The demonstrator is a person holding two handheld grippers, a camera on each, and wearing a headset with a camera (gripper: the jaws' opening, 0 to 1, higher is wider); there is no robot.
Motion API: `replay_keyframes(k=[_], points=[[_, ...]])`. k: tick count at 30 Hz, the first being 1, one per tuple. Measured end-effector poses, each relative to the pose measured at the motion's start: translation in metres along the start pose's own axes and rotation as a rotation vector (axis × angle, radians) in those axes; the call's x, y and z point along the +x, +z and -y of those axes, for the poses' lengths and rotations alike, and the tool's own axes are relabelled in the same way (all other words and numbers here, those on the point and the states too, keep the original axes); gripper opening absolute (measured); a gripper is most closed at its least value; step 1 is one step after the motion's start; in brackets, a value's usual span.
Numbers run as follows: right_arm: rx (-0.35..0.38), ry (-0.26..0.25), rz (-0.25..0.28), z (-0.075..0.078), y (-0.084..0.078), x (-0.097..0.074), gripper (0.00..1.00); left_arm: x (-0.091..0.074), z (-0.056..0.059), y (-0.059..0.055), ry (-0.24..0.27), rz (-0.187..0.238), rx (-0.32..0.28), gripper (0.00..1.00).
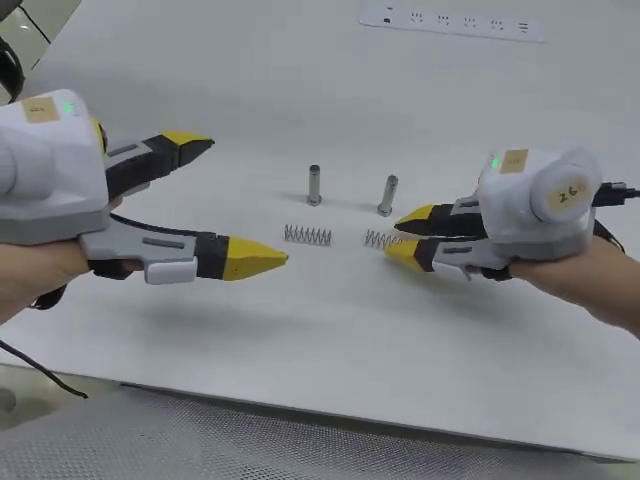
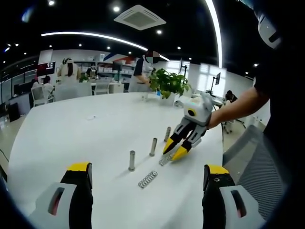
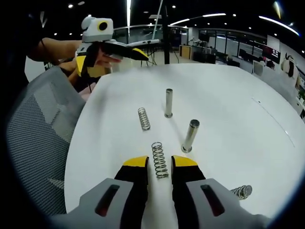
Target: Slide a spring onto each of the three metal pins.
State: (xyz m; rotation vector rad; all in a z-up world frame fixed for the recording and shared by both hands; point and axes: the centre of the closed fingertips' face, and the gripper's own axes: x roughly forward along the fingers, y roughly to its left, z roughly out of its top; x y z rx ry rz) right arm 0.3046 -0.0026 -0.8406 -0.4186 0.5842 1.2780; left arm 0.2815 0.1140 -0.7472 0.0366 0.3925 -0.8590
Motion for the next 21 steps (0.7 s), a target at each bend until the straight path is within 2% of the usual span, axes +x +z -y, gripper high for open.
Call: replay_keyframes(k=[10, 19, 21], points=[[-0.038, 0.011, -0.021, -0.001, 0.0, 0.003, 0.14, 0.001, 0.001, 0.0, -0.003, -0.002, -0.001, 0.94], [-0.068, 0.015, -0.056, -0.004, -0.01, 0.005, 0.12, 0.001, 0.003, -0.001, -0.007, -0.006, -0.002, 0.94], [-0.077, 0.017, -0.062, -0.004, -0.011, 0.005, 0.09, 0.001, 0.003, -0.001, -0.008, -0.008, 0.0, 0.94]])
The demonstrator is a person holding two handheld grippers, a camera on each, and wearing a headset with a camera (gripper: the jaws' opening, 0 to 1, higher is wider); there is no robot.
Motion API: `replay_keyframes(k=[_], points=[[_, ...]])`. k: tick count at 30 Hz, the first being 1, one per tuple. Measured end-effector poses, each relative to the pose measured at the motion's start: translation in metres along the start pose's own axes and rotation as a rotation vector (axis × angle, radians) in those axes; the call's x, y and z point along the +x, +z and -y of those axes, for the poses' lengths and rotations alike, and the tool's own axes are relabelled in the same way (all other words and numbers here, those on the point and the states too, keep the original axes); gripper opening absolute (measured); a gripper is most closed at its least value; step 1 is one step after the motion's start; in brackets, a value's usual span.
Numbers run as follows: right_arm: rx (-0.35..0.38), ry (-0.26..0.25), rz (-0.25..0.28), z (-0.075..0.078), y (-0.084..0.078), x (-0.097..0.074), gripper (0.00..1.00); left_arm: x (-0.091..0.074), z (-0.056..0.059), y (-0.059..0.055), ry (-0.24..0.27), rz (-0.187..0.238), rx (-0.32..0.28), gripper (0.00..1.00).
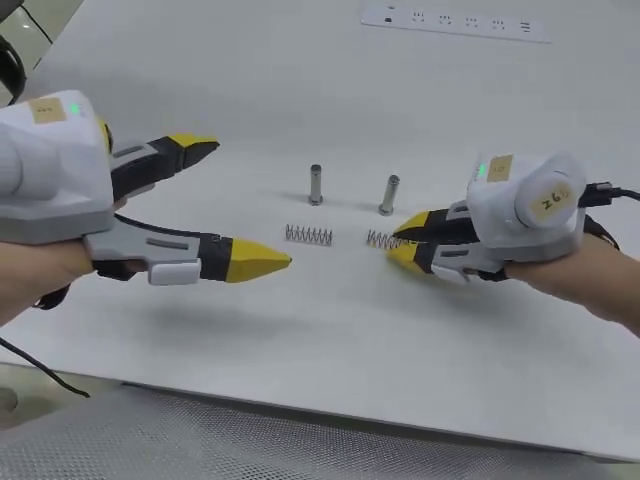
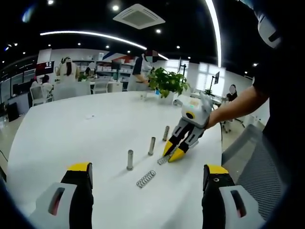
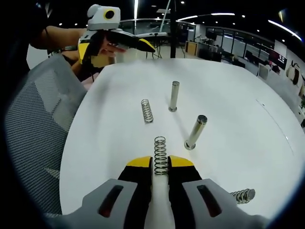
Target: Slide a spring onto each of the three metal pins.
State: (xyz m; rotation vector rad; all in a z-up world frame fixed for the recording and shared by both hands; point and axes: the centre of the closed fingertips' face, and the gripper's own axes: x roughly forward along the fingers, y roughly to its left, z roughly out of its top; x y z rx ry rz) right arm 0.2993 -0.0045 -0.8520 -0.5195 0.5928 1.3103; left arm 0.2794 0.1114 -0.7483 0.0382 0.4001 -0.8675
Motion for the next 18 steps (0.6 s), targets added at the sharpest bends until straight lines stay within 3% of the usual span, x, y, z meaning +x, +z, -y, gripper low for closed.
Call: replay_keyframes(k=[18], points=[[-0.059, 0.027, 0.014, -0.004, 0.014, -0.019, 0.08, 0.004, 0.01, -0.001, -0.035, -0.017, 0.008, 0.92]])
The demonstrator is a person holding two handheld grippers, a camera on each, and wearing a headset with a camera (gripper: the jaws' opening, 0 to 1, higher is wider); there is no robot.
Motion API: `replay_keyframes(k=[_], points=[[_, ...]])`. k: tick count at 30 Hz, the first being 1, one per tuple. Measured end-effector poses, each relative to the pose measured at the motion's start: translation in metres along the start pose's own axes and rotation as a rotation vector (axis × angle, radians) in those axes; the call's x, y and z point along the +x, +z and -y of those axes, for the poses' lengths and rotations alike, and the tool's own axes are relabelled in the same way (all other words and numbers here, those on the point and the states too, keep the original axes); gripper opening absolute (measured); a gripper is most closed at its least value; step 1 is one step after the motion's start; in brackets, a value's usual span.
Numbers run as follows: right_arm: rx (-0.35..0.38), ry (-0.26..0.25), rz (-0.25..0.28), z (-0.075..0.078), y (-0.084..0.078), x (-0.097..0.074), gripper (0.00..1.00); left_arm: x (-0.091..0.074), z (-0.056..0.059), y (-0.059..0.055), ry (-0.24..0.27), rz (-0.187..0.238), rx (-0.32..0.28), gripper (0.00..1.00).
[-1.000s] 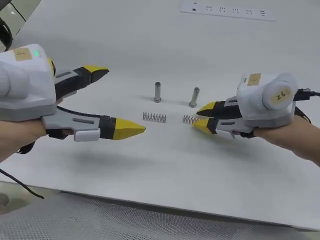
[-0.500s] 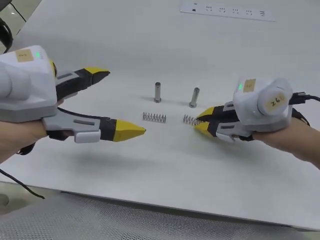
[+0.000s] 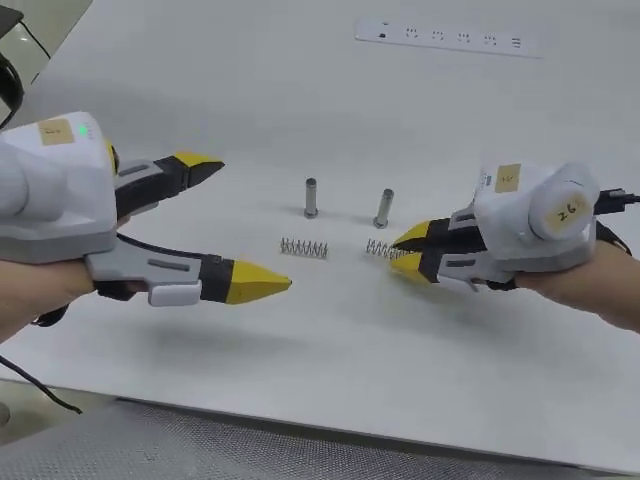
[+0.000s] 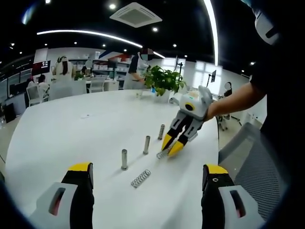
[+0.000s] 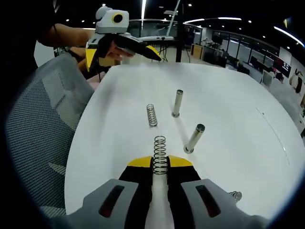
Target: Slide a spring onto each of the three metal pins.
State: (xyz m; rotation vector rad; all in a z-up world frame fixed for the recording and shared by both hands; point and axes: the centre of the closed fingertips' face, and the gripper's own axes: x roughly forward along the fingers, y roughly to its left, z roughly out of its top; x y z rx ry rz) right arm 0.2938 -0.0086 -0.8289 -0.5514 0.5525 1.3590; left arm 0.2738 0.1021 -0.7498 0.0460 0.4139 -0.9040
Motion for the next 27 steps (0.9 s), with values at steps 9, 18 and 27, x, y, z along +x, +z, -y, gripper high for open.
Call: replay_keyframes(k=[9, 18, 27], points=[[-0.057, 0.019, 0.011, -0.002, 0.015, -0.018, 0.08, 0.008, 0.007, 0.003, -0.039, -0.008, 0.015, 0.88], [-0.093, 0.044, 0.02, -0.008, 0.029, -0.031, 0.08, 0.017, 0.016, 0.005, -0.083, -0.011, 0.025, 0.84], [-0.12, 0.07, -0.01, -0.017, 0.027, -0.033, 0.08, 0.025, 0.026, 0.001, -0.131, -0.03, 0.046, 0.81]])
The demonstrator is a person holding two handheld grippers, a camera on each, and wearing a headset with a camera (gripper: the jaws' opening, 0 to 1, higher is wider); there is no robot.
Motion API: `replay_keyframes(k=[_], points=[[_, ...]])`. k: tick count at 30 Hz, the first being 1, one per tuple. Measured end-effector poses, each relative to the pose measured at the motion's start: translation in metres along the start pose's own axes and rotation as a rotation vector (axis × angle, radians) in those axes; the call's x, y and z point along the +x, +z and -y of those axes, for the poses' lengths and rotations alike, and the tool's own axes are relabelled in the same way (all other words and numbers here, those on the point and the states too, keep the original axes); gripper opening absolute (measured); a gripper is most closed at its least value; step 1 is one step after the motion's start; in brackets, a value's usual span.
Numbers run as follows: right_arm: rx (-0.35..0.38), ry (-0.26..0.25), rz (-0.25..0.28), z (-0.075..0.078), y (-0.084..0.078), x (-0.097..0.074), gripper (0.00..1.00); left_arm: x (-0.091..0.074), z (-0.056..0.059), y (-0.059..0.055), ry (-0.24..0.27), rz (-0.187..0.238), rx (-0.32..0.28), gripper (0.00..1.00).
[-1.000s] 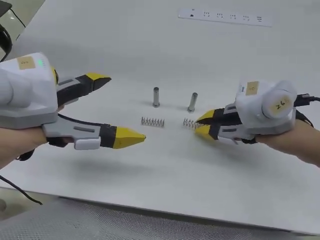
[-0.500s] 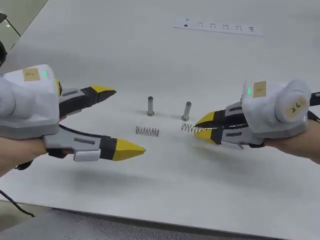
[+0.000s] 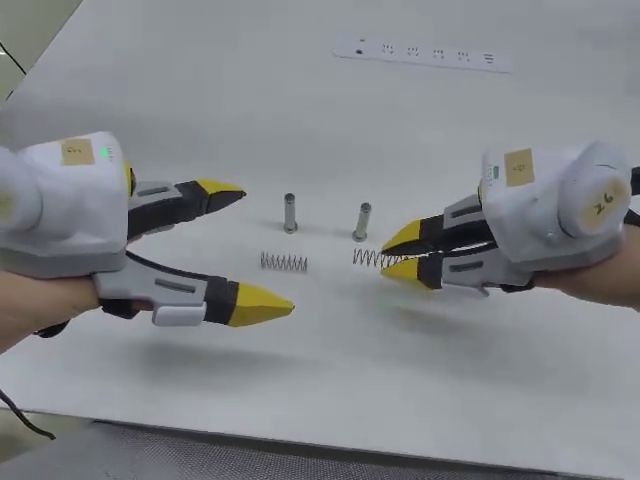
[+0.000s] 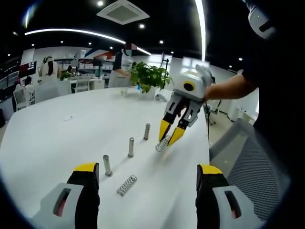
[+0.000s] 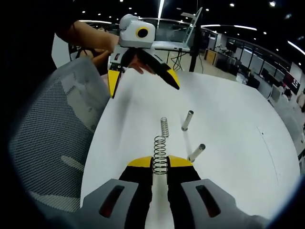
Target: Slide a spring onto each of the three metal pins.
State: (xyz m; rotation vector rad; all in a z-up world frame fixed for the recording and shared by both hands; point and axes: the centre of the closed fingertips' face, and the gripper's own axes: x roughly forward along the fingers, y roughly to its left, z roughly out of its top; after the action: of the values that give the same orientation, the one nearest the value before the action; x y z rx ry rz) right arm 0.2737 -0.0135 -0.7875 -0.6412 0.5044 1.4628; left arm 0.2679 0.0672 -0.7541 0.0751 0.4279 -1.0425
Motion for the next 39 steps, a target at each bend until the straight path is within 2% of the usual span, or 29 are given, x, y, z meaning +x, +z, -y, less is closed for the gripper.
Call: replay_keyframes(k=[6, 16, 26, 34, 39], points=[[-0.004, 0.006, -0.01, -0.003, -0.003, -0.001, 0.08, 0.01, 0.006, 0.001, -0.035, -0.003, 0.025, 0.74], [-0.006, 0.001, 0.002, -0.002, 0.002, -0.004, 0.08, 0.025, 0.011, 0.0, -0.093, -0.027, 0.058, 0.63], [0.0, 0.006, 0.022, -0.006, 0.009, -0.005, 0.08, 0.041, 0.02, 0.007, -0.151, -0.013, 0.07, 0.45], [-0.011, 0.01, 0.035, -0.007, 0.017, -0.008, 0.08, 0.047, 0.027, 0.009, -0.197, -0.025, 0.093, 0.31], [-0.011, 0.014, 0.041, -0.008, 0.019, -0.007, 0.08, 0.05, 0.03, 0.012, -0.214, -0.022, 0.099, 0.27]])
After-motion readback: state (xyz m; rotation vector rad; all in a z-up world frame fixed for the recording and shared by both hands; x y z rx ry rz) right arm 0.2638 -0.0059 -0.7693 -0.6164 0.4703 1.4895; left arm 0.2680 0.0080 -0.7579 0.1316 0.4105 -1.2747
